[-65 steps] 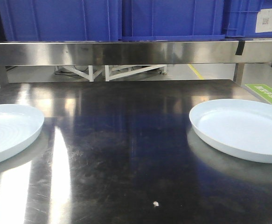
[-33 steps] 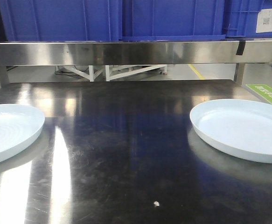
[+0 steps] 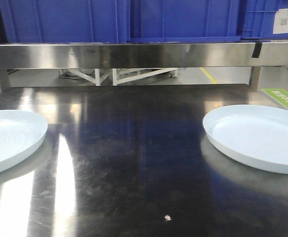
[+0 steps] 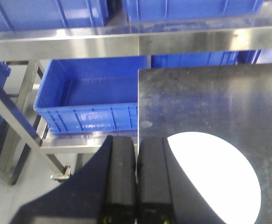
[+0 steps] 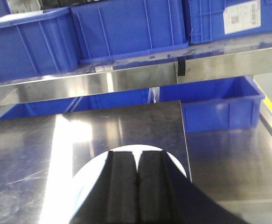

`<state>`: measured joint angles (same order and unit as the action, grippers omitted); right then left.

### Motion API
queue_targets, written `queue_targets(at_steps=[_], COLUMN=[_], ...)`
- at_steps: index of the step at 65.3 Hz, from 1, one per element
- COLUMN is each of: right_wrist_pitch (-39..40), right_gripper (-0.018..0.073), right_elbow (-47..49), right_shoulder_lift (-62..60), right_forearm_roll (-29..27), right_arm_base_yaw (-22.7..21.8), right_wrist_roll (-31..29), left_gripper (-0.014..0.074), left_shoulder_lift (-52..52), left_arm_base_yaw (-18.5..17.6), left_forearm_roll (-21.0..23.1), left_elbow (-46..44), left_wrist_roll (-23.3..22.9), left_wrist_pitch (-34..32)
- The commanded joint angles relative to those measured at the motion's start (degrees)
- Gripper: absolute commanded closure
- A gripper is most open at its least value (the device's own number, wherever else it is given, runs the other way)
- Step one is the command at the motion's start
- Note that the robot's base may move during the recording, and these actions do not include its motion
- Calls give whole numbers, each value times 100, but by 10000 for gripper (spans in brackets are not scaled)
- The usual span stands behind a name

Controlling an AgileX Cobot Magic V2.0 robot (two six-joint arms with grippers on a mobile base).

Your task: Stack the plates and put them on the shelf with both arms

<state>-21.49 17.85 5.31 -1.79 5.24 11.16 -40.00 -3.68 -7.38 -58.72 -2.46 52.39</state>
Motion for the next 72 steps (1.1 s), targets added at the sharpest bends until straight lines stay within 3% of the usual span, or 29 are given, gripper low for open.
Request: queue_targets(at_steps=[1, 12, 23, 45, 59, 65, 72], right_wrist_pitch=[1, -75, -68, 76, -434, -688, -808], right_gripper=[528, 528, 528, 528, 522, 403, 79], right_elbow=[897, 2281, 3034, 3103, 3103, 3103, 3103], right_shoulder_lift=[793, 2522, 3751, 4596, 4910, 5018, 5089], right_forearm_roll=[8, 236, 233, 233, 233, 233, 252], right_arm_base_yaw=[-35, -35, -17, -17, -17, -17, -17], right_wrist_roll=[13, -96, -97, -97, -97, -97, -97], left_gripper=[511, 511, 511, 512, 512, 507, 413], left_shoulder_lift=[-77, -194, -318, -321, -343, -341, -508], left_arm_base_yaw=[-35, -35, -35, -35, -35, -35, -35], left_forearm_roll=[-33, -4, 10, 12, 13, 37, 59], left_elbow=[-191, -191, -191, -191, -191, -191, -180], left_wrist_roll=[-18, -31, -31, -31, -31, -31, -31], left_wrist_pitch=[-346, -357, -357, -639, -860, -860, -809])
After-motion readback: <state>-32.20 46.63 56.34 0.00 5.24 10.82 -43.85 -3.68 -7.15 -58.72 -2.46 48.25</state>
